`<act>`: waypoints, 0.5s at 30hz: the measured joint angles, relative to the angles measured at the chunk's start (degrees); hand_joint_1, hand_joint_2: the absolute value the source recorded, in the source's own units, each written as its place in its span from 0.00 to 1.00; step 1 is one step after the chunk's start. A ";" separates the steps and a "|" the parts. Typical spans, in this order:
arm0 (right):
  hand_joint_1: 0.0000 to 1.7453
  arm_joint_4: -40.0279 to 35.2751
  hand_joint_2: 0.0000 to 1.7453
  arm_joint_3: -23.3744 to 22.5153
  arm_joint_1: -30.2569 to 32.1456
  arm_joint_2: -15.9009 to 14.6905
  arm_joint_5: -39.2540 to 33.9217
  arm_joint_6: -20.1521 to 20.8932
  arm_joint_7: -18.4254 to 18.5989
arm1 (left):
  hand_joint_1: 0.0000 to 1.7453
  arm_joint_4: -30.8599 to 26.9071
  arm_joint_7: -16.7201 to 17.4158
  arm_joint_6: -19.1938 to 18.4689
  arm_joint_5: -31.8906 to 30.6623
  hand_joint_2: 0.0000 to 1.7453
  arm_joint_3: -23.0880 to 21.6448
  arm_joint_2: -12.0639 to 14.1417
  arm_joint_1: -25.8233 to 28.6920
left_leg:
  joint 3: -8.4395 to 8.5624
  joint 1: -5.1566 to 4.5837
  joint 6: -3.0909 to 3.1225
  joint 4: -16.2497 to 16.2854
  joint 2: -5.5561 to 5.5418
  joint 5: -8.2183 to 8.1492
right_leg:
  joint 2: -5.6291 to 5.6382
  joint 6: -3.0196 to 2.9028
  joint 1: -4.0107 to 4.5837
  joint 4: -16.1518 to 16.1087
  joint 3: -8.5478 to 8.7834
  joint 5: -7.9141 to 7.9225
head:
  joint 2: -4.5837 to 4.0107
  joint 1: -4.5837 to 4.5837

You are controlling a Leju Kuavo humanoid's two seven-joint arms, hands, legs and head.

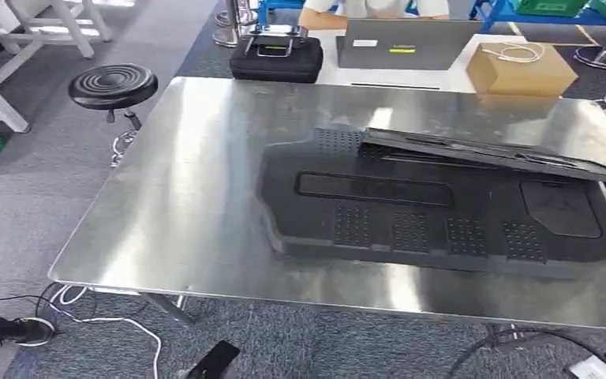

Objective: Take the parts from the cabinet and place them on the table.

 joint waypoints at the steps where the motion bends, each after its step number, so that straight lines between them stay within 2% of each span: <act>1: 0.00 0.07 1.00 -0.09 0.08 0.00 0.00 0.00 0.04 | 0.00 0.00 0.00 0.00 -0.02 0.00 0.00 0.02 0.00 | -1.15 0.32 -0.33 4.23 0.00 -3.42 | -0.12 0.00 -0.04 0.26 -0.88 0.46 | 0.00 -0.02; 2: 0.00 0.09 1.00 -0.09 0.08 0.02 0.04 0.00 0.04 | 0.00 0.00 0.02 0.00 -0.02 0.00 0.00 0.07 0.00 | -2.18 0.63 -0.73 8.81 0.00 -6.20 | -0.20 0.09 -0.05 0.47 -1.80 0.97 | 0.00 -0.04; 3: 0.00 0.11 1.00 -0.09 0.07 0.02 0.07 0.00 0.09 | 0.00 0.00 0.02 0.00 -0.02 0.00 0.00 0.11 0.00 | -2.68 0.85 -1.03 12.09 0.00 -7.07 | -0.26 0.23 -0.12 0.73 -2.68 1.46 | 0.00 -0.02; 4: 0.00 0.13 1.00 -0.11 0.07 0.02 0.07 0.00 0.15 | 0.00 0.00 0.04 0.00 -0.02 0.00 0.00 0.13 0.00 | -2.39 1.06 -1.32 13.63 0.01 -6.18 | -0.31 0.46 -0.27 1.13 -3.70 1.93 | 0.00 -0.02; 5: 0.00 0.15 1.00 -0.13 0.07 0.02 0.11 0.00 0.22 | 0.00 0.00 0.07 0.00 -0.02 0.00 0.00 0.15 -0.01 | -1.20 1.29 -1.62 12.89 0.01 -4.11 | -0.34 0.76 -0.48 1.64 -4.73 2.29 | 0.00 -0.02; 6: 0.00 0.17 1.00 -0.13 0.05 0.02 0.18 0.00 0.33 | 0.00 0.00 0.09 0.00 -0.02 0.00 0.00 0.15 -0.02 | 0.86 1.51 -1.96 10.26 0.02 -1.78 | -0.35 1.13 -0.76 2.28 -5.78 2.57 | 0.00 0.00; 7: 0.00 0.17 1.00 -0.13 0.05 0.02 0.20 0.00 0.41 | 0.00 0.00 0.07 0.00 -0.02 0.00 0.00 0.17 -0.04 | 4.06 1.84 -2.40 5.57 0.03 0.07 | -0.32 1.49 -1.13 3.20 -6.91 2.79 | 0.00 -0.04; 8: 0.00 0.15 1.00 -0.15 0.03 0.02 0.22 0.00 0.50 | 0.00 0.00 0.09 0.00 -0.02 0.00 0.00 0.15 -0.09 | 7.11 2.26 -2.78 1.03 0.02 -0.18 | -0.29 1.81 -1.24 4.15 -7.82 2.94 | 0.00 -0.09; 9: 0.00 0.07 1.00 -0.20 0.02 0.02 0.22 0.00 0.52 | 0.00 0.00 0.07 0.00 0.00 0.00 0.00 0.11 -0.20 | 9.09 1.78 -2.74 -2.75 -0.21 -1.95 | -0.21 2.22 -1.07 5.22 -8.77 3.10 | 0.00 -0.20; 10: 0.00 0.04 1.00 -0.17 0.01 0.02 0.33 0.00 0.52 | 0.00 0.00 0.07 0.00 -0.02 0.00 0.00 0.11 -0.21 | 8.80 1.79 -1.74 -2.96 -0.32 -2.56 | -0.20 2.78 -1.02 5.36 -9.17 3.60 | 0.00 -0.11; 12: 0.00 0.09 1.00 -0.15 0.02 0.02 0.42 0.00 0.68 | 0.00 0.00 0.02 0.00 0.00 0.00 0.00 0.11 -0.16 | 8.15 1.34 -0.80 -2.56 -0.40 -1.94 | -0.21 3.46 -1.30 4.90 -9.26 4.82 | 0.00 -0.09; 13: 0.00 0.11 1.00 -0.15 0.04 0.02 0.42 0.00 0.70 | 0.00 0.02 0.02 0.00 0.00 0.00 0.00 0.09 -0.08 | 7.71 1.47 0.05 -2.64 -0.29 -1.16 | -0.20 3.90 -1.42 4.78 -9.63 5.23 | 0.00 -0.11; 14: 0.00 0.11 1.00 -0.15 0.06 0.02 0.44 0.00 0.74 | 0.00 0.00 0.00 0.00 0.00 0.00 0.00 0.07 -0.17 | 6.98 1.56 0.64 -2.67 0.07 -0.57 | -0.15 4.12 -1.57 5.43 -9.88 3.01 | 0.00 -0.02; 15: 0.00 0.13 1.00 -0.13 0.01 0.00 0.48 0.00 0.85 | 0.00 0.00 0.00 -0.02 -0.02 0.00 0.00 0.04 -0.19 | 6.23 1.46 1.12 -2.67 0.08 0.13 | -0.11 4.26 -1.57 7.79 -10.44 -0.59 | 0.00 0.07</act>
